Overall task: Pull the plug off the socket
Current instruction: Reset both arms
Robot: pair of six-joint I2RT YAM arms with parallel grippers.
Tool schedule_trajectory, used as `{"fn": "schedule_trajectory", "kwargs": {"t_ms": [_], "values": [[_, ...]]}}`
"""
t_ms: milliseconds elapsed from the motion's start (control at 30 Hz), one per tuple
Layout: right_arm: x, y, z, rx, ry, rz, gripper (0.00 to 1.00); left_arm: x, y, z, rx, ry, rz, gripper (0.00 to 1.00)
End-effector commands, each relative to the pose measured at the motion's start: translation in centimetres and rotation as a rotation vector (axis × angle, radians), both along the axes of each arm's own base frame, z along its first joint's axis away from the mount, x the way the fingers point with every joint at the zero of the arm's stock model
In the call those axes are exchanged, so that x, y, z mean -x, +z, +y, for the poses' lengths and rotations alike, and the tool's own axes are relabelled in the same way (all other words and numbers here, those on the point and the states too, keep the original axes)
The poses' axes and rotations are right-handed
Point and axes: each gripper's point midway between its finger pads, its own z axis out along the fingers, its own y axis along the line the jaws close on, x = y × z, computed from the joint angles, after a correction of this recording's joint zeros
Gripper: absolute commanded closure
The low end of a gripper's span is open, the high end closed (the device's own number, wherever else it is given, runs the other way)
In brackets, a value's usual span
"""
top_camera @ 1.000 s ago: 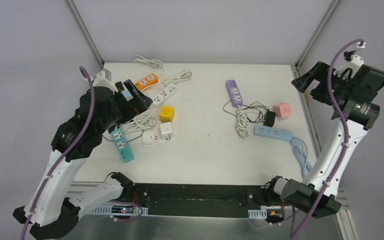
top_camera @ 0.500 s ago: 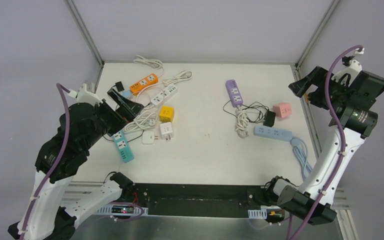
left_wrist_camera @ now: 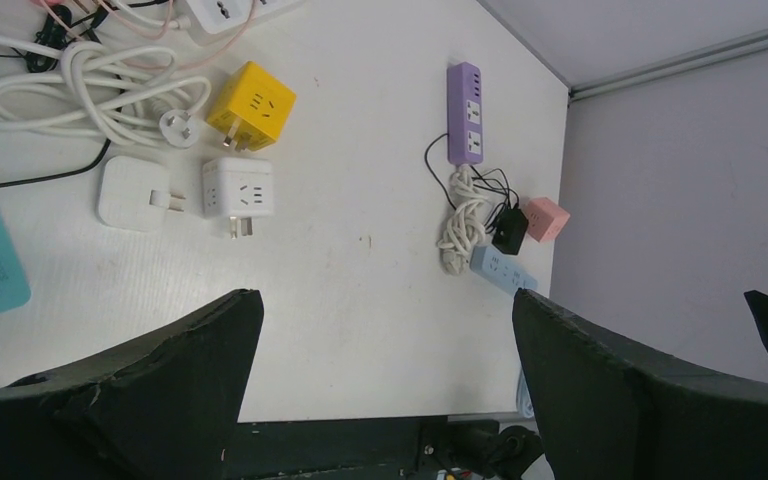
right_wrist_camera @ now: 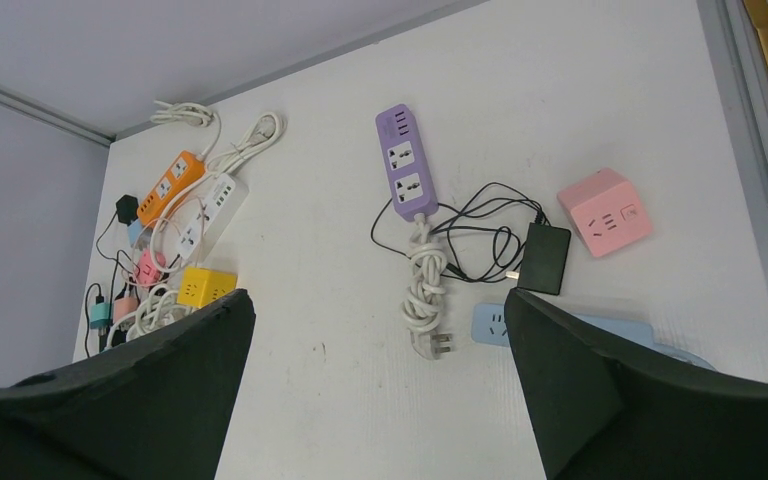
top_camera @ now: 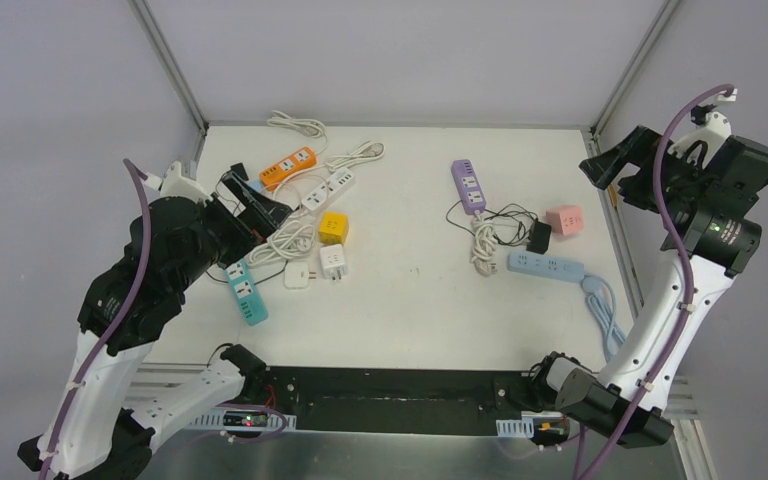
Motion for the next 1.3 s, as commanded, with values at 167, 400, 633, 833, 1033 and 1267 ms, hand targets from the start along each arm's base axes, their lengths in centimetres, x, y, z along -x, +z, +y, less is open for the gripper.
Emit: {"fn": "schedule_trajectory", "kwargs": {"t_ms": [167, 400, 633, 833, 1033, 1267], "values": [[0.00, 2.59, -0.22, 0.025, -0.019, -0.071, 0.00, 0.02, 0.99, 0.21, -0.016, -0.003, -0.024, 0.01], [-0.06, 2.64, -0.37, 0.034, -0.022, -0.073, 0.00, 0.01, 1.08, 0.25, -0.021, -0.003, -0.028, 0.01], [-0.20, 2.60, -0.63, 0.043, -0.029, -0.073, 0.00, 0.02, 1.05, 0.19, -0.020, -0.006, -0.027, 0.01], [-0.18, 2.59, -0.66, 0.040, -0.034, -0.072, 0.00, 0.02, 1.03, 0.16, -0.019, -0.007, -0.026, 0.01], [-0.32, 2.45, -0.84, 0.045, -0.038, -0.068, 0.00, 0.01, 0.97, 0.08, -0.019, -0.010, -0.023, 0.01], [-0.42, 2.40, -1.00, 0.053, -0.040, -0.067, 0.00, 0.01, 0.68, 0.12, -0.020, -0.007, -0.017, 0.01]]}}
